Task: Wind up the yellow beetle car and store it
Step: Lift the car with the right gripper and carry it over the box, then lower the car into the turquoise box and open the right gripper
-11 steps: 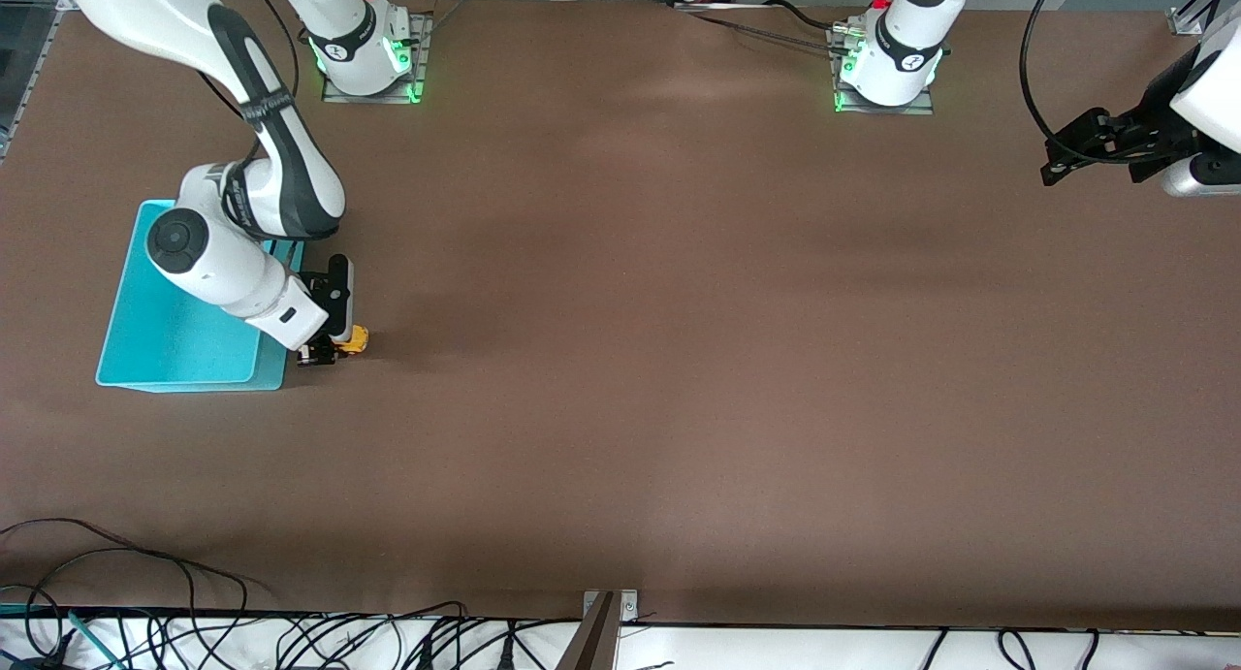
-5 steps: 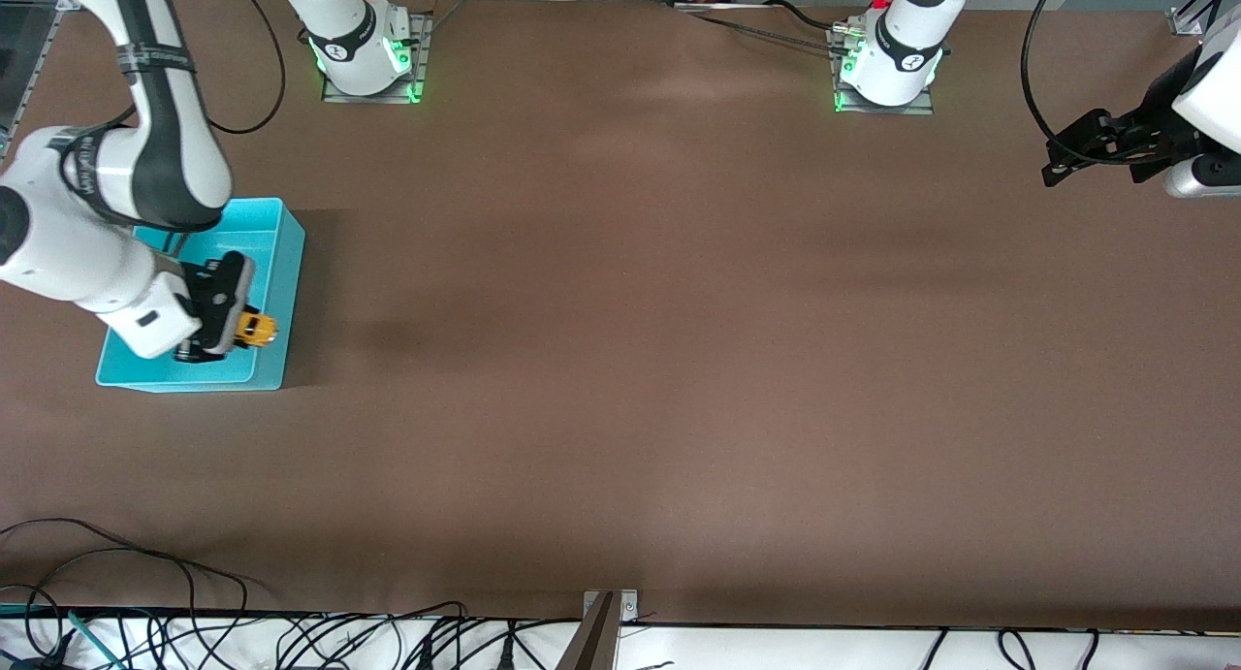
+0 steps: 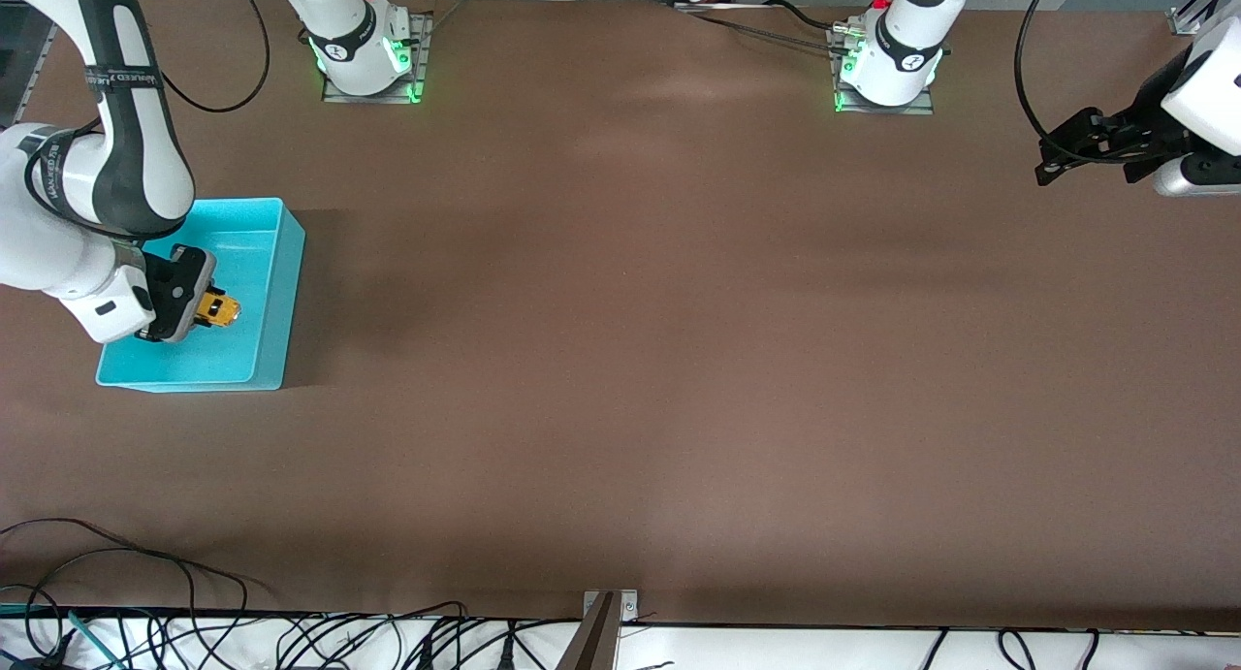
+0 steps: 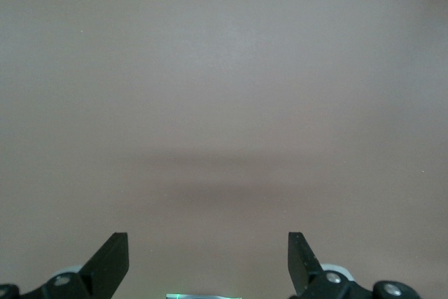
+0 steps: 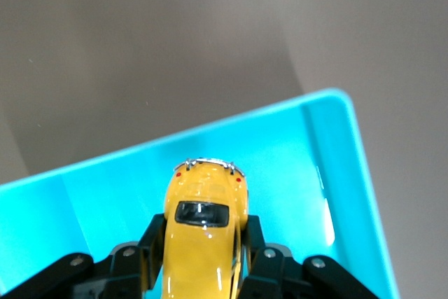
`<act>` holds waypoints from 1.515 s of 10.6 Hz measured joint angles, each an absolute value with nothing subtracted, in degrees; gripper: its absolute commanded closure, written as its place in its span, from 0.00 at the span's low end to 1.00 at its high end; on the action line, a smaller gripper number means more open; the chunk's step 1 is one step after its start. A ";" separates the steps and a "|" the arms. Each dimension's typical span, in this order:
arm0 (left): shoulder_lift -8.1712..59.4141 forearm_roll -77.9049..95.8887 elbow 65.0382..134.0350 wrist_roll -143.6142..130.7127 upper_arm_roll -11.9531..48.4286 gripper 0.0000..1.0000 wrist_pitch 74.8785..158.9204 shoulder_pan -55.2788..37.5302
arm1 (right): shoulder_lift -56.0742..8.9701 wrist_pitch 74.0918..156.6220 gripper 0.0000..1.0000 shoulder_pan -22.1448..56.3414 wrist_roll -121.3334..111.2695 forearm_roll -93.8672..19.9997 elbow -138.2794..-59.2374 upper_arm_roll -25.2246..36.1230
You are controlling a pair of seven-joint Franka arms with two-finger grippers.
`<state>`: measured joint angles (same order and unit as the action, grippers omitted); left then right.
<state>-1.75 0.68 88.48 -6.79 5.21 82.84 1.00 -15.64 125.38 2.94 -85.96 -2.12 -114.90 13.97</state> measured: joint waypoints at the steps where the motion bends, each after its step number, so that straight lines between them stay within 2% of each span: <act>1: -1.75 0.68 88.47 -6.99 5.56 0.00 82.84 0.73 | -15.44 127.22 1.00 2.90 -85.99 -2.13 -117.11 15.27; 5: -1.75 0.68 88.47 -7.35 5.61 0.00 82.84 0.68 | -15.26 134.89 1.00 2.85 -85.96 -2.87 -125.47 17.62; 11: -1.75 0.68 88.47 -7.40 5.32 0.00 82.84 1.10 | -9.53 137.33 1.00 2.44 -85.98 -3.45 -135.68 24.58; 16: -1.75 0.68 88.46 -7.40 5.31 0.00 82.84 1.12 | -13.00 145.38 1.00 1.73 -85.95 -5.81 -138.64 25.35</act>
